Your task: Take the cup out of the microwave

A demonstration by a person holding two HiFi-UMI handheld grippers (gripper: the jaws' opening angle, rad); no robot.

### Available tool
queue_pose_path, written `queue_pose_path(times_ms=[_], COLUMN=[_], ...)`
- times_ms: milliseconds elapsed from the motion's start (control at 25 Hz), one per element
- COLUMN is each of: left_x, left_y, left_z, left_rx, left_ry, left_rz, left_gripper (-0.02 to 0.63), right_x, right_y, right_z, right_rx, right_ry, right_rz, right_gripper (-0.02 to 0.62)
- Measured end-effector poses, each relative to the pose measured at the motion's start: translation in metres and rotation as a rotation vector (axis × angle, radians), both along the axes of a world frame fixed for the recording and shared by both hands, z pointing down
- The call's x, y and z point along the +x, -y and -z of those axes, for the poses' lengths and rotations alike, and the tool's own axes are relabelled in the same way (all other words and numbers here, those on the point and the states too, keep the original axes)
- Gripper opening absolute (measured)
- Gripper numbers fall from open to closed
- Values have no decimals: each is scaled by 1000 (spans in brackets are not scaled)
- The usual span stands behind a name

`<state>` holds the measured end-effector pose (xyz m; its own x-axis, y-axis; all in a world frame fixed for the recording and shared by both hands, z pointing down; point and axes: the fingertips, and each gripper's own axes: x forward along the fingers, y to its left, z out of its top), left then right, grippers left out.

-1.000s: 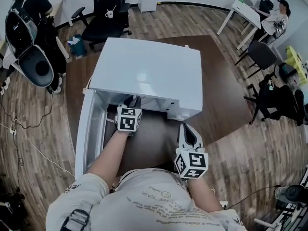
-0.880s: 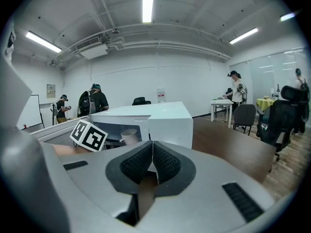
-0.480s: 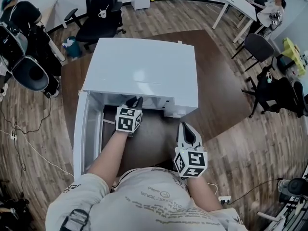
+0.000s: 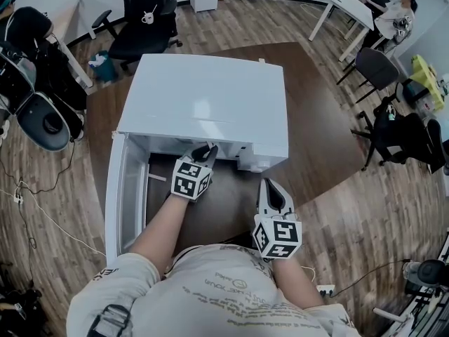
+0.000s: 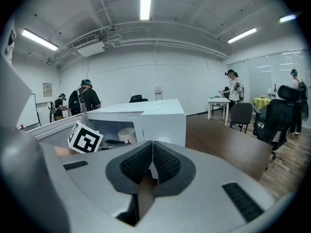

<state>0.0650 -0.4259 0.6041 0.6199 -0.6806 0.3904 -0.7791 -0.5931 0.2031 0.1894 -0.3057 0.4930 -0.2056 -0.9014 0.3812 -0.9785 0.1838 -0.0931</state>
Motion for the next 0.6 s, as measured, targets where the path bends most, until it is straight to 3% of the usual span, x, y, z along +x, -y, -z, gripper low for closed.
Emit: queue_pose_path(times_ms=[280,600], left_x=[9,13], left_y=[-7,-22], left_z=[-1,19], left_rx=[99,155], left_ry=[113,86], left_rz=[-61,-78], left_gripper=[44,44], right_x=[-1,-14], right_y=[2,1], right_z=[-2,2], right_rx=[-2,4], right_ry=[0,0], right_rz=[-2,22], right_gripper=[17,17])
